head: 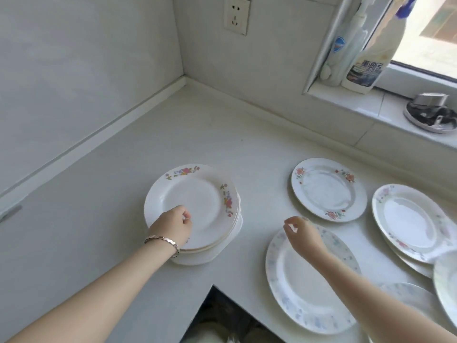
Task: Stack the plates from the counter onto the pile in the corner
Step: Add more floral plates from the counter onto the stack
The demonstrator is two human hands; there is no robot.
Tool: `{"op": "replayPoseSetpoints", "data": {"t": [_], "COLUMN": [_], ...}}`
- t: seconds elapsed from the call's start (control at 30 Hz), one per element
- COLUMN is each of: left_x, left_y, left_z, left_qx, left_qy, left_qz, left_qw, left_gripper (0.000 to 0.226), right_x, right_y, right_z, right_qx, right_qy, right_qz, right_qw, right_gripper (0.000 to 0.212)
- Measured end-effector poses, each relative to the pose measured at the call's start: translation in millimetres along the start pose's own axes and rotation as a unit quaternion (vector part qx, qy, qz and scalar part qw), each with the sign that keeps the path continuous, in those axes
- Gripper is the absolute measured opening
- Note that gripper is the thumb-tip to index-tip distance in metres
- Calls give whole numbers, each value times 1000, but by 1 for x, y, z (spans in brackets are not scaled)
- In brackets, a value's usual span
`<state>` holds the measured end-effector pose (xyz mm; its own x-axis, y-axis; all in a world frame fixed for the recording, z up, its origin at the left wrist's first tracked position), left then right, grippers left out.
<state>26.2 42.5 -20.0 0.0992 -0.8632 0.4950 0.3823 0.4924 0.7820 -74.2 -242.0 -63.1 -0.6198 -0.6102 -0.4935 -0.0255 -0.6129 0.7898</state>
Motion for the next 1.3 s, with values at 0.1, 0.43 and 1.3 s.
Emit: {"op": "replayPoseSetpoints", "data": {"t": [0.1, 0.43, 1.3], "left_x": [35, 78, -50], "left_y": [-25, -70, 25], "left_z": [2, 17, 9], "left_qx": [-29, -48, 69], "left_qy": [-32, -46, 106], "left_qz": [-25, -43, 68], "left_qw": [999, 997, 990], "left_gripper": [18, 11, 12], "right_x": [69, 148, -66], "right_y": [29, 33, 2], "right_z": [0, -6, -9], "right_qx": [-4, -52, 28], "right_qy": [-95, -173, -105], "right_qz": [85, 46, -406], "right_qw": [992, 982, 907], "right_gripper": [41, 52, 28]}}
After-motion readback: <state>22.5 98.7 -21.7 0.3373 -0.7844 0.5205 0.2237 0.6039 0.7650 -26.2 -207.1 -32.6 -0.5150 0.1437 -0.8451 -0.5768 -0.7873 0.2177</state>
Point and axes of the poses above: each hand's wrist, its own z-axis away from the middle knuckle, its own y-axis out of the back of the hand, x = y × z, the point moved 5 cm from there along -z, towards the middle knuckle, and after that the axes turned 2 degrees about z, right-handed, at the moved point
